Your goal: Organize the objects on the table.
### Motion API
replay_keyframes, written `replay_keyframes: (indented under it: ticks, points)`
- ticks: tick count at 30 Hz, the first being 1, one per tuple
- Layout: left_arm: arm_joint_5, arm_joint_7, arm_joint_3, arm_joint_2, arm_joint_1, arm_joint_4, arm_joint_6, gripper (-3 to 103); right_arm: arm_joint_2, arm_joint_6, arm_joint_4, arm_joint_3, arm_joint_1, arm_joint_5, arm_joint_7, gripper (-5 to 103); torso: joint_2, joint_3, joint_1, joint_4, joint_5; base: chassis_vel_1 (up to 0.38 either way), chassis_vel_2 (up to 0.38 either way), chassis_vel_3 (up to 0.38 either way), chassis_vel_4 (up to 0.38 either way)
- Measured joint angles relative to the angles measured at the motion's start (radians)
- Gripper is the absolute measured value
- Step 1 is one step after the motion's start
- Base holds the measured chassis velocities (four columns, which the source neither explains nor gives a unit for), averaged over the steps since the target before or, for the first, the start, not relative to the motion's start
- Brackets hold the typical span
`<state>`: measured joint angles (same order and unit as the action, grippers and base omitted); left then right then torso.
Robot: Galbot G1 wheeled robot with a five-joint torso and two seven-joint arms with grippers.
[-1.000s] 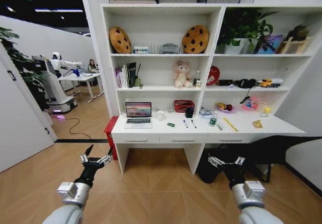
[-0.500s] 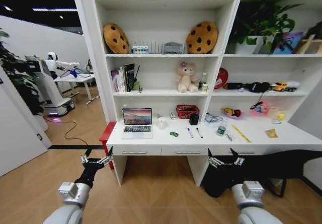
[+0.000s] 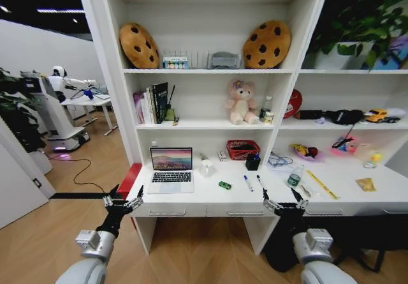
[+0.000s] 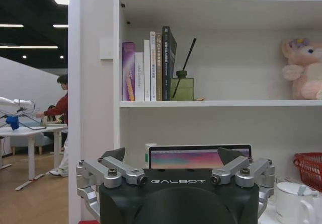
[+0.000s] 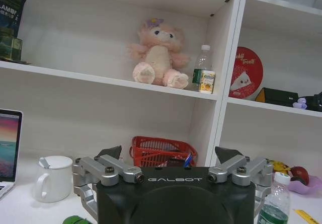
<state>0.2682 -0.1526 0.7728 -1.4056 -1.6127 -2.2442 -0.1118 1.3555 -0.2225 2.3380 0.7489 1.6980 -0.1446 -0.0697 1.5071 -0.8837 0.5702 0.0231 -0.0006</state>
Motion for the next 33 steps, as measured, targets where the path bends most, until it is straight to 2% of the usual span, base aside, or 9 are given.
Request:
replay_keyframes:
  ticks: [8, 9, 11, 14, 21, 23, 26, 30, 33]
  points:
    - [-0.007, 0.010, 0.000, -0.007, 0.001, 0.002, 0.011, 102, 0.001, 0.015, -0.002, -0.008, 0.002, 0.014, -0.003, 100, 0.000, 0.000, 0.000, -0.0002, 0.0009, -0.201, 0.199, 0.194, -0.204]
    - [-0.007, 0.015, -0.001, -0.009, 0.005, 0.009, 0.023, 93, 0.001, 0.015, -0.001, -0.008, 0.005, 0.015, -0.007, 100, 0.000, 0.000, 0.001, 0.0003, 0.0000, -0.170, 0.085, 0.108, -0.108]
    - [-0.007, 0.018, -0.001, -0.010, 0.008, 0.011, 0.026, 93, 0.002, 0.014, -0.001, -0.008, 0.006, 0.015, -0.009, 100, 0.000, 0.000, 0.001, 0.0002, 0.0005, -0.124, 0.085, 0.108, -0.080]
    - [-0.002, 0.022, -0.001, -0.011, 0.017, 0.017, 0.027, 82, 0.002, 0.013, -0.001, -0.008, 0.006, 0.015, -0.012, 100, 0.000, 0.000, 0.000, 0.0001, 0.0006, -0.026, 0.016, 0.000, -0.018]
    - [0.011, 0.024, -0.006, -0.003, 0.036, 0.018, 0.018, 50, 0.002, 0.010, 0.002, -0.005, 0.009, 0.013, -0.022, 100, 0.001, 0.000, -0.001, 0.0003, 0.0006, 0.035, -0.040, -0.041, 0.036]
    - [0.012, 0.024, -0.007, -0.002, 0.038, 0.018, 0.017, 50, 0.003, 0.010, 0.002, -0.005, 0.008, 0.013, -0.023, 100, 0.000, 0.000, -0.001, 0.0002, 0.0006, 0.014, -0.028, -0.012, 0.010]
    - [0.012, 0.024, -0.011, 0.002, 0.040, 0.020, 0.010, 39, 0.003, 0.009, 0.002, -0.004, 0.007, 0.011, -0.024, 100, 0.000, 0.000, -0.001, 0.0001, 0.0006, 0.000, 0.000, 0.000, 0.000]
    - [0.018, 0.027, -0.030, 0.035, 0.067, 0.028, -0.041, 18, -0.004, 0.005, -0.007, -0.004, -0.002, 0.006, -0.028, 100, 0.000, 0.000, 0.000, 0.0000, 0.0005, 0.000, 0.000, 0.000, 0.000]
    - [0.018, 0.049, -0.052, 0.068, 0.109, 0.048, -0.069, 12, -0.008, 0.004, -0.019, -0.009, -0.011, 0.005, -0.032, 100, 0.000, 0.000, 0.000, 0.0000, 0.0006, 0.000, 0.000, 0.000, 0.000]
